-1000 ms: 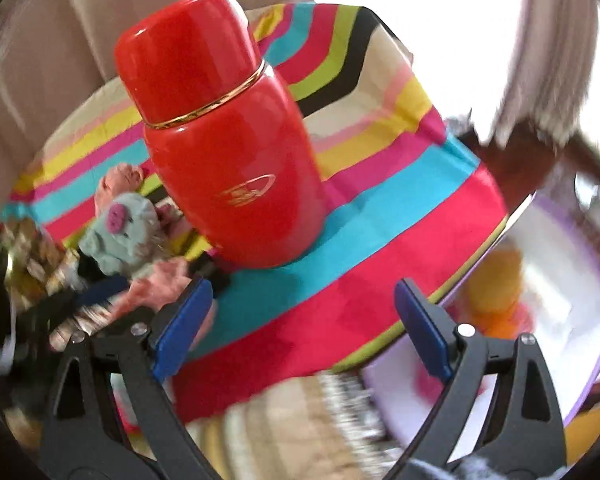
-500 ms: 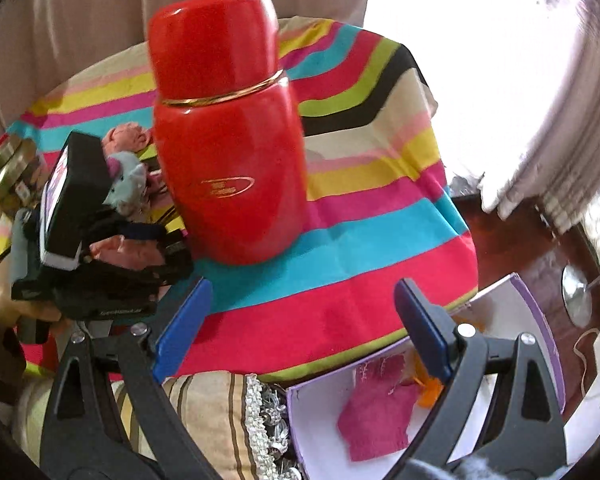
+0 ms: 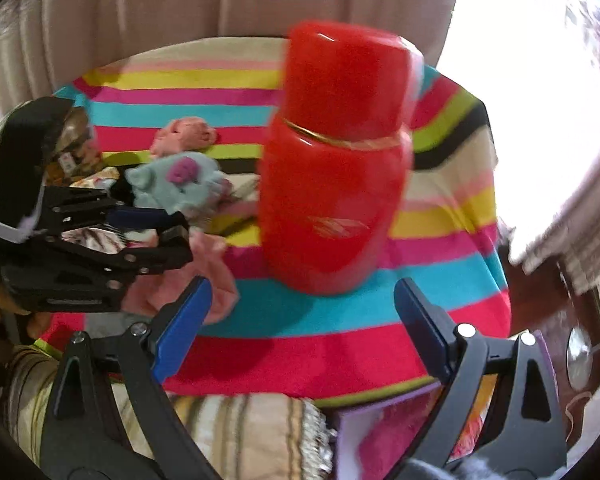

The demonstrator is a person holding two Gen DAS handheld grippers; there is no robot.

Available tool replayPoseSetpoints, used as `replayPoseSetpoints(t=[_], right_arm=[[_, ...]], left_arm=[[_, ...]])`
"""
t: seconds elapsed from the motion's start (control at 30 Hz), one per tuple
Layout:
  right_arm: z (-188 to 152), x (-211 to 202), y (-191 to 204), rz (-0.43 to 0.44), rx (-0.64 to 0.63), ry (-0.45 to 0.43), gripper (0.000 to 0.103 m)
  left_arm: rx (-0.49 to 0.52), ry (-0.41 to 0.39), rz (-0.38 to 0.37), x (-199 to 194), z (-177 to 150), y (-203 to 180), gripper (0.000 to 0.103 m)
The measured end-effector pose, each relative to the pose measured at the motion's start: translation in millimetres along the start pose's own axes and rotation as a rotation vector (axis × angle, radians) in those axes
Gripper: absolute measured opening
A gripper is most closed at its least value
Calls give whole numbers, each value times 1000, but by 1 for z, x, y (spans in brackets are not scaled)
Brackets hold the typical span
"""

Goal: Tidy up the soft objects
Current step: 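Grasp the light-blue pig plush with the right tool while the left grasps the black cuff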

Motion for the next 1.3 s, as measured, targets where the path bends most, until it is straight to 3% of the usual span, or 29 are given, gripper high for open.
replayPoseSetpoints(t=[0.3,0.53,0.63,0.83,1.1,1.17,1.2,1.3], right_arm=[[31,29,74,116,-213,-11,94],[45,82,102,102,-251,51,94],[45,95,115,24,-317,11,94],[45,113,126,-7,-332,18,94],[46,143,142,-101,-421,83,94],[44,149,142,-81,-420,110,80],[43,151,141,-60,-409,131,56],[41,149,136,-18,-362,152,51]], left_arm=[[-300,-81,163,-65,-50,41,50],[-452,-137,213,-96,-92,48,50],[-481,-157,218,-102,-101,49,50],[-483,-179,211,-105,-102,51,50],[-484,-180,201,-100,-105,51,50],[-485,-179,203,-100,-105,51,50],[-485,-179,204,-100,-105,51,50],[-488,-185,208,-101,-105,52,50]])
Point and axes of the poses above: each gripper's, at about its wrist camera, not at the fingertips, and x roughly the way its jaws point, y to its left, z to its top, the point moved 2 cm from there along x, roughly the way its jaws point, and after that the axes turned 12 degrees about x, right-handed, at the moved point
